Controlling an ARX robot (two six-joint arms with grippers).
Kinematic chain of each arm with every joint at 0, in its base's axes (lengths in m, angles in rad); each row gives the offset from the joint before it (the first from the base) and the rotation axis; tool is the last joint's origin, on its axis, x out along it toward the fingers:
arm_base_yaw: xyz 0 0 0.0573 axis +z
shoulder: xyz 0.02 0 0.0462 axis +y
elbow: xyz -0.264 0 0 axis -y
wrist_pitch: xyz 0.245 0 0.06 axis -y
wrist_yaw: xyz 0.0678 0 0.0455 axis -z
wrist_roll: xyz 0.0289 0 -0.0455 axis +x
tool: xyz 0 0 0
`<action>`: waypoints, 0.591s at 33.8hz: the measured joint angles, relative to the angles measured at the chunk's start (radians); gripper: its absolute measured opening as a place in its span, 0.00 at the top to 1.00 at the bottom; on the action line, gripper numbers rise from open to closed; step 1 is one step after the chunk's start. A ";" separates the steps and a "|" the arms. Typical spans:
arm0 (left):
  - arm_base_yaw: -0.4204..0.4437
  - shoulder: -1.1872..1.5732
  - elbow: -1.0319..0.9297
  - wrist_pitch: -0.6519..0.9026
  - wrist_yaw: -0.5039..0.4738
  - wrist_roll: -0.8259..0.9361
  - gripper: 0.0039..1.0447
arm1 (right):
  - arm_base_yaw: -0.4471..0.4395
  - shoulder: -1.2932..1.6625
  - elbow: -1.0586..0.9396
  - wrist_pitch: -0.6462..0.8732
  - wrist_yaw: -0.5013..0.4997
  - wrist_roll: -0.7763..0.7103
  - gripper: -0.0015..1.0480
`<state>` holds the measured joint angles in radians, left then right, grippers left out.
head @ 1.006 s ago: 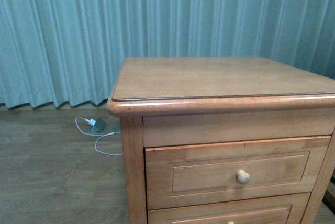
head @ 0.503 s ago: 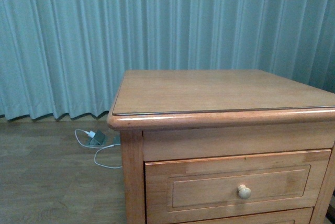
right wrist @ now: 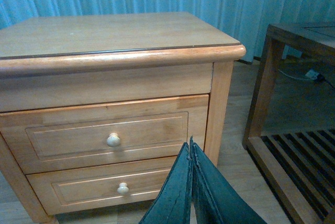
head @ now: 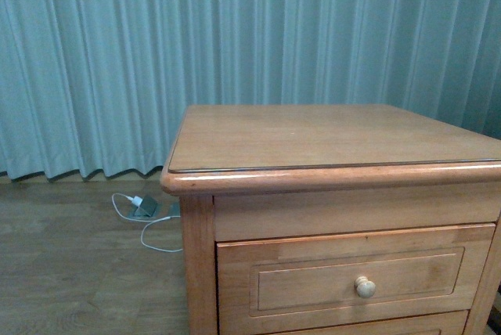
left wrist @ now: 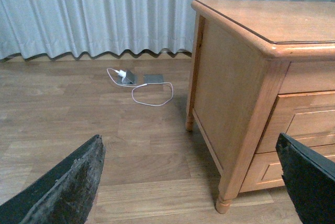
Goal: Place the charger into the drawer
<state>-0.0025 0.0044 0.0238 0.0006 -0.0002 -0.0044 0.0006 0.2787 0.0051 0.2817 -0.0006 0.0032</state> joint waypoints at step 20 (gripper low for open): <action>0.000 0.000 0.000 0.000 0.000 0.000 0.06 | 0.000 -0.273 0.001 -0.280 0.000 0.000 0.99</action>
<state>-0.0025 0.0044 0.0238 0.0006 -0.0006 -0.0044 0.0006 0.0055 0.0059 0.0013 -0.0006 0.0029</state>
